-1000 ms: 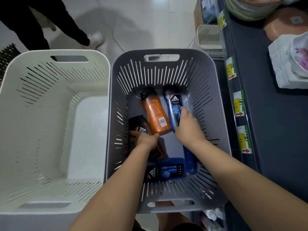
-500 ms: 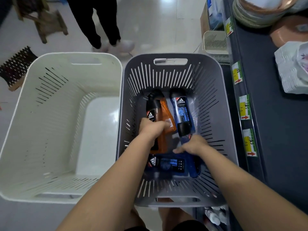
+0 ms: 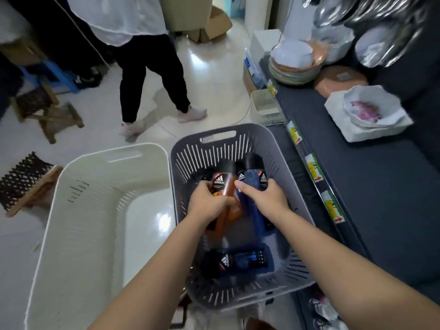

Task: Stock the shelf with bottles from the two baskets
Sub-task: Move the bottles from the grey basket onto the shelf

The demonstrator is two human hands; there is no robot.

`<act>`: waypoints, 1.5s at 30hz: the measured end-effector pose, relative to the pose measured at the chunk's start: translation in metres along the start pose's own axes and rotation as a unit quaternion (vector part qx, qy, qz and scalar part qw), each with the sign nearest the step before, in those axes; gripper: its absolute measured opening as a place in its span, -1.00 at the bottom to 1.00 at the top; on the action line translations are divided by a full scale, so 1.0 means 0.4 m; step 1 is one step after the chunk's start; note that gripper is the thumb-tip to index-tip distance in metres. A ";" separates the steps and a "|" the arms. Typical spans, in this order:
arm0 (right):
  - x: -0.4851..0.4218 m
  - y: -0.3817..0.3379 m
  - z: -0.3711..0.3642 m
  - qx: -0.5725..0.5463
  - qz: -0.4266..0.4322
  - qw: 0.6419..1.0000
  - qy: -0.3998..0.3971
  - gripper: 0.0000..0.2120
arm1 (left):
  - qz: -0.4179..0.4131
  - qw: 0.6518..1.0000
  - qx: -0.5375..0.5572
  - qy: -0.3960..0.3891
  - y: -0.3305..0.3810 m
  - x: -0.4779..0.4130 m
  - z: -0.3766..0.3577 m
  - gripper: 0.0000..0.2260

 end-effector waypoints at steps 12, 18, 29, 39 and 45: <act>0.353 -0.112 0.220 -0.135 0.086 0.946 0.283 -0.23 | -0.295 0.955 -0.002 -0.017 0.250 0.213 0.090 -0.59; 0.637 -0.064 0.350 -0.144 0.119 0.892 0.412 -0.54 | -0.428 0.891 -0.035 -0.146 0.345 0.454 -0.010 -0.63; 1.157 0.113 0.601 -0.133 0.084 0.754 0.637 -0.53 | -0.558 0.743 -0.065 -0.365 0.390 0.989 -0.266 -0.59; 1.440 0.293 0.794 -0.175 0.067 0.648 0.738 -0.44 | -0.583 0.712 -0.050 -0.389 0.437 1.270 -0.474 -0.55; 1.458 0.373 0.911 -0.182 0.088 0.644 0.738 -0.42 | -0.645 0.703 -0.190 -0.231 0.504 1.342 -0.616 -0.49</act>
Point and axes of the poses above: each hand's wrist, its own x-axis away from the middle knuckle, its own z-axis out of the back of the hand, y = z × x, the point moved 9 cm from there along -x, towards the middle knuckle, and after that the axes turned 5 degrees about -x, right-handed, at the moved point
